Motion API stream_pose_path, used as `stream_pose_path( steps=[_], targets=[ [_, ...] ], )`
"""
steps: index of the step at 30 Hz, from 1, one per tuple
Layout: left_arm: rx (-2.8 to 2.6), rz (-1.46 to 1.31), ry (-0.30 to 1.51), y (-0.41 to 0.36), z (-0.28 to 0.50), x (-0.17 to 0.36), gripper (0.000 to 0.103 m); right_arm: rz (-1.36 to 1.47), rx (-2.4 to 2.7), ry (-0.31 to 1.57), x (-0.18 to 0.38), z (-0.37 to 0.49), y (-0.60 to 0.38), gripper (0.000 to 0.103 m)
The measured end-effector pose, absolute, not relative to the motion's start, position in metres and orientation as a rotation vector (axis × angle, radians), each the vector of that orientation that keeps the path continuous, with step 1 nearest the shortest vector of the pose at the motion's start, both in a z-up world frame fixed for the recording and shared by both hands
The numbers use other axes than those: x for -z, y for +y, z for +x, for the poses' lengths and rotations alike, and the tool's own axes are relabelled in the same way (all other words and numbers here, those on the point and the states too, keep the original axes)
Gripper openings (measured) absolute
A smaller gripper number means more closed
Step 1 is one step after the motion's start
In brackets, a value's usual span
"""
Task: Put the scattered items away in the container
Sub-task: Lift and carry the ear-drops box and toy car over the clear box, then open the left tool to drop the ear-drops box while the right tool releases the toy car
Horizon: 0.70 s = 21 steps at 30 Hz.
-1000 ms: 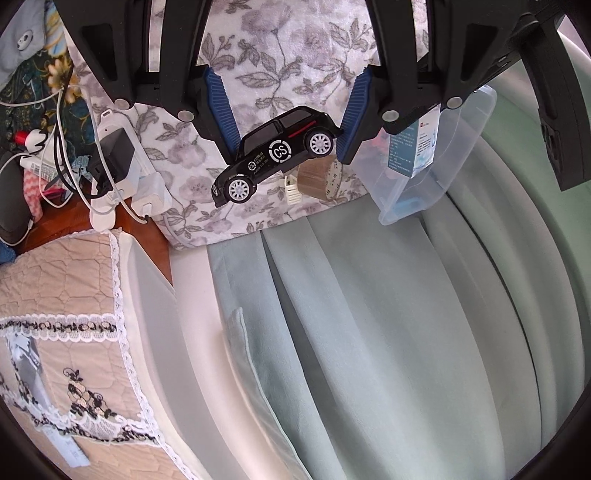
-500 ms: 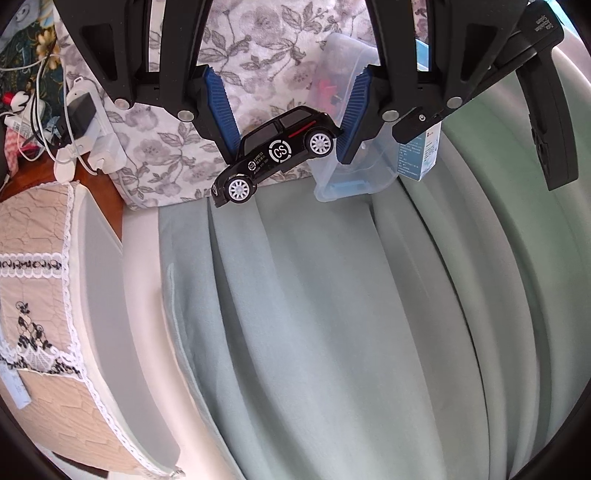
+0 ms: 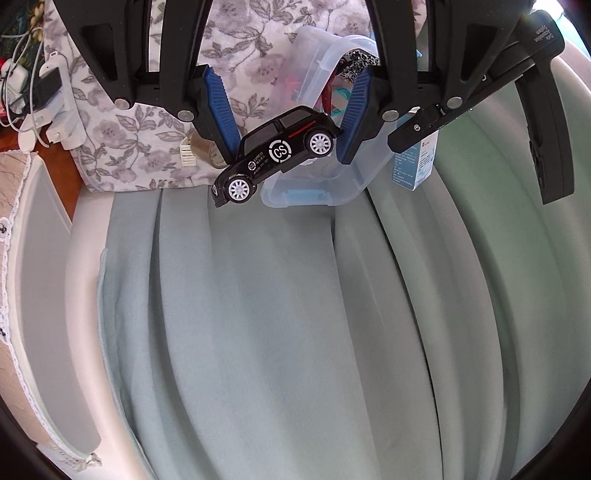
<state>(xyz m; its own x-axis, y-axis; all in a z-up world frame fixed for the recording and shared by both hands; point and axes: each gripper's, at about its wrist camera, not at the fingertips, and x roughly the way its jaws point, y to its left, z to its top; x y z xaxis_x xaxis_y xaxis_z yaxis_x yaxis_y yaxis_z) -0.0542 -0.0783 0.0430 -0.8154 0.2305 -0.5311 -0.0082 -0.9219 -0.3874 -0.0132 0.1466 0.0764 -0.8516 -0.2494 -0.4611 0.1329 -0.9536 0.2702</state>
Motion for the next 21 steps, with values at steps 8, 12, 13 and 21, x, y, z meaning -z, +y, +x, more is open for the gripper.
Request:
stream_pose_path(
  steps=[8,12,13,21],
  targets=[
    [-2.821,-0.957,-0.612,-0.101,-0.07,-0.026,0.048,0.833,2.767,-0.273,-0.06,-0.037,0.114,0.057],
    [-2.814,-0.992,-0.621,-0.107,-0.078,-0.017,0.048,0.872,2.735,-0.255,-0.049,-0.048,0.104,0.057],
    [-2.811,-1.001,-0.62,-0.108,-0.08,-0.015,0.048,0.881,2.727,-0.252,-0.047,-0.051,0.101,0.057],
    [-2.826,-1.05,-0.625,-0.119,-0.091,-0.004,0.048,0.94,2.674,-0.227,-0.03,-0.062,0.087,0.057]
  ],
)
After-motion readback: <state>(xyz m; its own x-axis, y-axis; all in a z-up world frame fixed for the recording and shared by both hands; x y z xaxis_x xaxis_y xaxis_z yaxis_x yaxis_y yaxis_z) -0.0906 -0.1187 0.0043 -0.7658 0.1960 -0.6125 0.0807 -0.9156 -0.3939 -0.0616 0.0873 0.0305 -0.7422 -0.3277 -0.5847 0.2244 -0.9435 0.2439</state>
